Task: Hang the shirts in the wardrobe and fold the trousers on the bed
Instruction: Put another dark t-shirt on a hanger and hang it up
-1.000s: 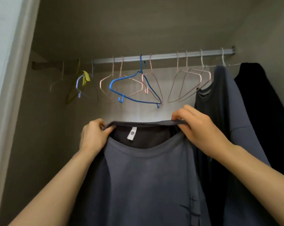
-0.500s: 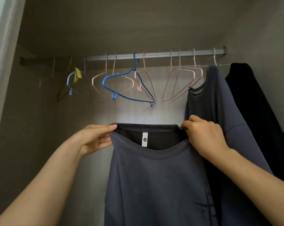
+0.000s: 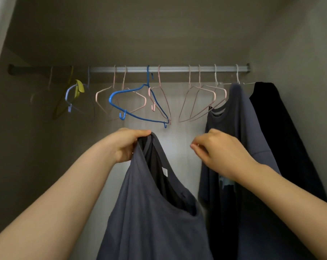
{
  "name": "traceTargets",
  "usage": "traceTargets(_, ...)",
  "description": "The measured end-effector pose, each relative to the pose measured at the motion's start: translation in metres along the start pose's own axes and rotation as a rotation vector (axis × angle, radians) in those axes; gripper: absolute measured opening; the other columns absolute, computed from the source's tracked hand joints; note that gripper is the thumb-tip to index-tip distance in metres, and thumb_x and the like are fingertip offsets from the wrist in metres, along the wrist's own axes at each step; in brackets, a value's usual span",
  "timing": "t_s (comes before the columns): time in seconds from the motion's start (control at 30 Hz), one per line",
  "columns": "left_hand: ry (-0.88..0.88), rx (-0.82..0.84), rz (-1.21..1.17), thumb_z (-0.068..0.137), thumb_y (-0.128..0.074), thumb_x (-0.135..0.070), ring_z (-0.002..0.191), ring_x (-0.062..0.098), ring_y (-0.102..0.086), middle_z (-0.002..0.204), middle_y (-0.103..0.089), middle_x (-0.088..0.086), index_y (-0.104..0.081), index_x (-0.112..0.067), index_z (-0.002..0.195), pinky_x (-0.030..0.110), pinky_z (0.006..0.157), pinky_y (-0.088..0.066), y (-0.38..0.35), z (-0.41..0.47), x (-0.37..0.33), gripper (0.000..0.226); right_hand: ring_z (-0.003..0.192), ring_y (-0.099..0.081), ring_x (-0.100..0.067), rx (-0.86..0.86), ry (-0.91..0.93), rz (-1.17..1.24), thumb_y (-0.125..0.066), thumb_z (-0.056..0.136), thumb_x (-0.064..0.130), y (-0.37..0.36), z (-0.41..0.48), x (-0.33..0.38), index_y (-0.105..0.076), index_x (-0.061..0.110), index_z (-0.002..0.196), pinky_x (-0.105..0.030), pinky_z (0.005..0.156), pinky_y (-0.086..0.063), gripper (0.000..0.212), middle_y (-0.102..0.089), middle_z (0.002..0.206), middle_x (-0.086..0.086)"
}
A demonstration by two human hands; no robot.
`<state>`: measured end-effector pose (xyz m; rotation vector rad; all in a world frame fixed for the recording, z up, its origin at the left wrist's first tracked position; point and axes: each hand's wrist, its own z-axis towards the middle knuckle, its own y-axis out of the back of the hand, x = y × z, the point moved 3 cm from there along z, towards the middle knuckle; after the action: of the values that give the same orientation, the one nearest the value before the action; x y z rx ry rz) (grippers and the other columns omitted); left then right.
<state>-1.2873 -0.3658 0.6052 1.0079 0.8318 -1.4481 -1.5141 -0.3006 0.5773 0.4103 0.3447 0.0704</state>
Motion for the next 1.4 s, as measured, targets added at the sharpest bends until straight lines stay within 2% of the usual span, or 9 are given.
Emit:
traceTargets(0.2,-0.034,-0.073,0.05,0.09,-0.071,-0.02,0.086,0.029,-0.067,0.105,-0.07,0.019,-0.063,0.005,0.116,0.034,0.066,-0.053,-0.011,0.01,0.003,0.037,0.093,-0.05,-0.024,-0.297,-0.042,0.023,-0.044,0.1,0.029,0.055,0.036,-0.008,-0.057,0.013,0.08,-0.04,0.068,-0.048,0.029,-0.057,0.081,0.0)
traceTargets(0.3,-0.079,-0.189,0.091,0.088,-0.073,-0.023,0.088,0.03,-0.066,0.104,-0.068,0.019,-0.06,0.004,0.116,0.035,0.071,-0.053,-0.003,0.02,0.007,0.041,0.101,-0.047,-0.031,-0.354,-0.089,-0.019,-0.042,0.102,0.023,0.069,0.069,-0.022,-0.062,0.005,0.096,-0.047,0.077,-0.047,0.027,-0.059,0.096,-0.01)
traceTargets(0.47,-0.068,-0.202,0.074,0.085,-0.077,-0.019,0.089,0.031,-0.066,0.106,-0.067,0.02,-0.057,0.004,0.119,0.035,0.066,-0.052,0.01,0.031,0.008,0.045,0.105,-0.047,-0.04,-0.274,-0.231,-0.077,-0.04,0.099,0.016,0.071,0.122,-0.056,-0.061,-0.001,0.104,-0.042,0.08,-0.041,0.027,-0.058,0.106,-0.021)
traceTargets(0.6,-0.07,-0.2,0.069,0.085,-0.077,-0.017,0.097,0.033,-0.066,0.109,-0.067,0.02,-0.057,0.004,0.119,0.041,0.077,-0.055,0.017,0.039,0.01,0.045,0.084,-0.052,-0.039,-0.12,-0.377,0.009,-0.042,0.095,0.009,0.064,0.147,-0.073,-0.05,0.001,0.077,-0.035,0.067,-0.035,0.022,-0.053,0.085,-0.019)
traceTargets(0.8,-0.117,-0.204,0.072,0.085,-0.077,-0.019,0.095,0.028,-0.065,0.107,-0.067,0.016,-0.058,0.0,0.116,0.035,0.068,-0.051,0.02,0.049,0.008,0.041,0.086,-0.056,-0.036,0.055,-0.705,0.316,-0.043,0.097,0.006,0.051,0.159,-0.092,-0.049,-0.011,0.12,-0.042,0.08,-0.052,0.03,-0.052,0.095,-0.021)
traceTargets(0.9,-0.126,-0.195,0.077,0.085,-0.077,-0.019,0.094,0.026,-0.064,0.105,-0.067,0.014,-0.058,-0.001,0.117,0.034,0.067,-0.051,0.02,0.053,0.008,0.042,0.088,-0.063,-0.032,0.163,-0.809,0.498,-0.039,0.101,0.006,0.037,0.154,-0.1,-0.053,-0.01,0.096,-0.047,0.086,-0.056,0.022,-0.061,0.097,-0.021)
traceTargets(1.03,-0.139,-0.173,0.098,0.085,-0.076,-0.018,0.094,0.026,-0.065,0.105,-0.067,0.014,-0.06,-0.001,0.115,0.034,0.069,-0.052,0.018,0.057,0.011,0.038,0.061,-0.052,-0.015,0.234,-0.902,0.703,-0.036,0.104,0.01,0.015,0.15,-0.109,-0.053,0.001,0.079,-0.035,0.071,-0.053,0.032,-0.055,0.072,-0.008)
traceTargets(1.27,-0.146,-0.164,0.126,0.086,-0.076,-0.018,0.093,0.027,-0.065,0.103,-0.068,0.015,-0.064,0.0,0.107,0.032,0.065,-0.05,0.015,0.063,0.013,0.03,0.066,-0.05,-0.021,0.089,-0.935,1.007,-0.036,0.1,0.004,-0.018,0.146,-0.12,-0.055,0.005,0.074,-0.043,0.063,-0.052,0.032,-0.052,0.073,-0.01)
traceTargets(1.4,-0.146,-0.168,0.151,0.085,-0.076,-0.019,0.093,0.028,-0.065,0.102,-0.069,0.015,-0.066,0.001,0.105,0.033,0.066,-0.05,0.015,0.067,0.017,0.03,0.067,-0.045,-0.019,-0.063,-0.911,1.087,-0.037,0.096,-0.004,-0.02,0.145,-0.126,-0.056,0.005,0.09,-0.046,0.058,-0.054,0.022,-0.048,0.079,-0.01)
